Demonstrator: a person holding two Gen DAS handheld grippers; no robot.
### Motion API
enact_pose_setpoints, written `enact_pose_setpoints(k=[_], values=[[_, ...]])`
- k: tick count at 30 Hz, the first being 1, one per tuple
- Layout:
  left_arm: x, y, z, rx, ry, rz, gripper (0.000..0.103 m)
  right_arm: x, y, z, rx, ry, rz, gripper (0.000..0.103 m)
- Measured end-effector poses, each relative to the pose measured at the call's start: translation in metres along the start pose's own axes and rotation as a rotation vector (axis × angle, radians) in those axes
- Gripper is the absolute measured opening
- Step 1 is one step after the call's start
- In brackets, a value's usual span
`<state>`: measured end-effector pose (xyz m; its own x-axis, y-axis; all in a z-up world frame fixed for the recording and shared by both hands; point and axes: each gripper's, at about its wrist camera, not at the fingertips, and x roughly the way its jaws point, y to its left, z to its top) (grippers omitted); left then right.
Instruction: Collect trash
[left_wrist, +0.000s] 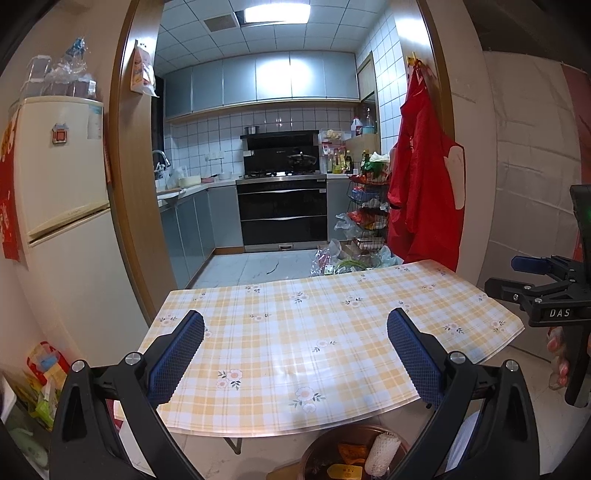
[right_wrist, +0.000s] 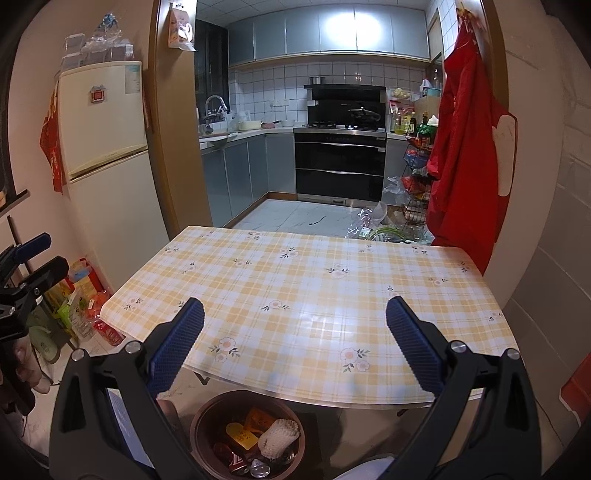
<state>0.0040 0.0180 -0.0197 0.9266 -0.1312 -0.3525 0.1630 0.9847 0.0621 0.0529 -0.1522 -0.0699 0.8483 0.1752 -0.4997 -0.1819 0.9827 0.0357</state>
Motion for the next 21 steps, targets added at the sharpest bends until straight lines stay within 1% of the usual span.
enact_pose_setpoints(k=[21], values=[[-0.0008, -0.0005, 0.0011, 0.004, 0.0, 0.015, 0.097, -0.0025, 0.0009, -0.0011, 0.006, -0.003, -0.007, 0.097]])
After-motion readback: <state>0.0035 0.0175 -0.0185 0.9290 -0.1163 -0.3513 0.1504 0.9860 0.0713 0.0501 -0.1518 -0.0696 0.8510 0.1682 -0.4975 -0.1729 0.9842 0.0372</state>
